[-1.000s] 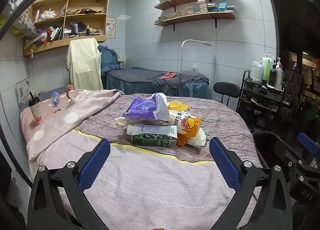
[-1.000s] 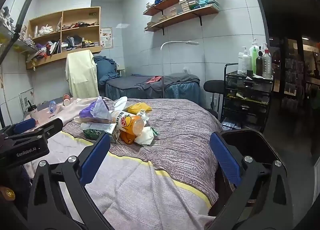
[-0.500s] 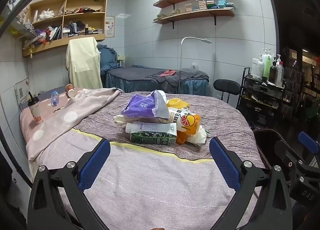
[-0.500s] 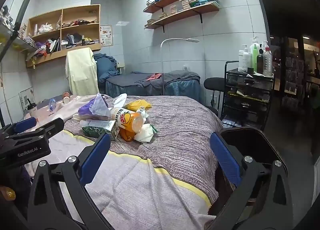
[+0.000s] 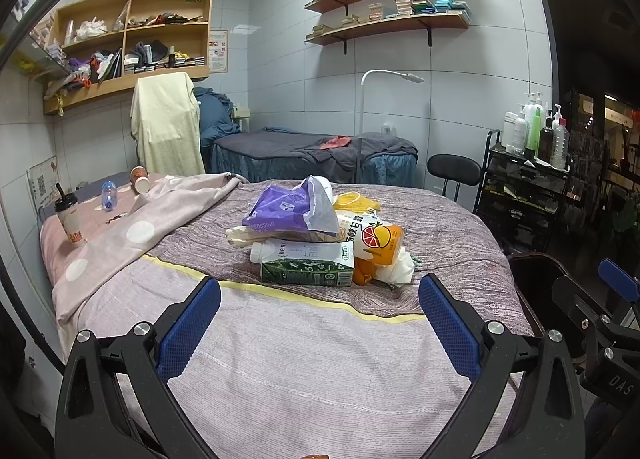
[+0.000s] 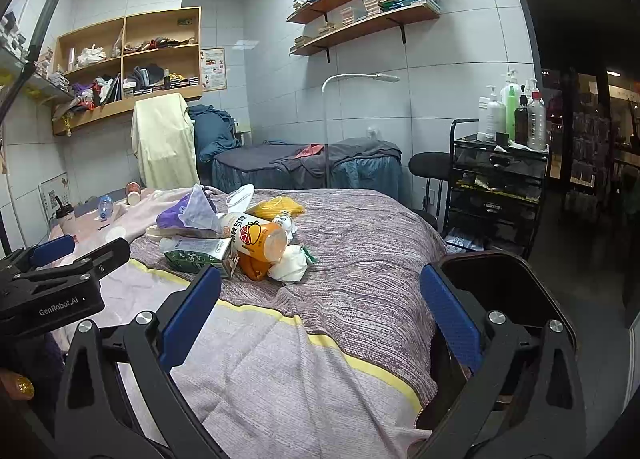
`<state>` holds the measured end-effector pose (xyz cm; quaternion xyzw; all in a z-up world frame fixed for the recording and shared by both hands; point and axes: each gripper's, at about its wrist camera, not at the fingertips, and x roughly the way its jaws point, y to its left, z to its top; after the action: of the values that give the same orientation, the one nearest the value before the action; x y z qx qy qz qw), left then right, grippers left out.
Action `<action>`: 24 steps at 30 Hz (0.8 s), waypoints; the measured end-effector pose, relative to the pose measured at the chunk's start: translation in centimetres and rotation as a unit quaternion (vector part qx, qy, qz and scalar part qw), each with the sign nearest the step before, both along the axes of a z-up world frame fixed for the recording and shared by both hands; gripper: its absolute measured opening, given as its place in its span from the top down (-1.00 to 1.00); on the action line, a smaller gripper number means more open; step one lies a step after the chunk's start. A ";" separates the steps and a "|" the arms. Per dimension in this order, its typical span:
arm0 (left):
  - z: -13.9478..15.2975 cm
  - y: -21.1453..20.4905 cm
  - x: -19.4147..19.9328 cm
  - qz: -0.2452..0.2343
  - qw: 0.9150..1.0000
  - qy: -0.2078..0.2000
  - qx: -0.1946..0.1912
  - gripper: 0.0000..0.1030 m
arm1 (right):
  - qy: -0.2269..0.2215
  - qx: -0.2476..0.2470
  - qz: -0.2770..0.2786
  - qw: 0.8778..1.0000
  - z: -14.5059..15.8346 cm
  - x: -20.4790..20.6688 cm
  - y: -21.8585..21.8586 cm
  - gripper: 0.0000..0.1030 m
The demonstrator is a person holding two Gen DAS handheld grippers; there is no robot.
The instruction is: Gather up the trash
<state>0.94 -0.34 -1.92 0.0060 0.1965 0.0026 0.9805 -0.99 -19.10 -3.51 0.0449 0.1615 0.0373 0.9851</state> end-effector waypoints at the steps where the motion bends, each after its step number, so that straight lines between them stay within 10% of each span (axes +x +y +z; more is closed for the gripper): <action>1: -0.1 0.0 0.0 0.000 1.000 0.000 0.000 -0.89 | 0.000 0.000 0.001 1.000 0.0 0.0 0.0 -0.91; 24: -0.2 0.2 0.4 -0.001 1.000 0.016 0.005 -0.89 | 0.016 -0.003 0.014 1.000 0.1 0.9 0.1 -0.91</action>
<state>1.33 -0.19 -2.10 0.0113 0.2121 0.0023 0.9772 -0.12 -19.00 -3.45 0.0400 0.1782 0.0496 0.9819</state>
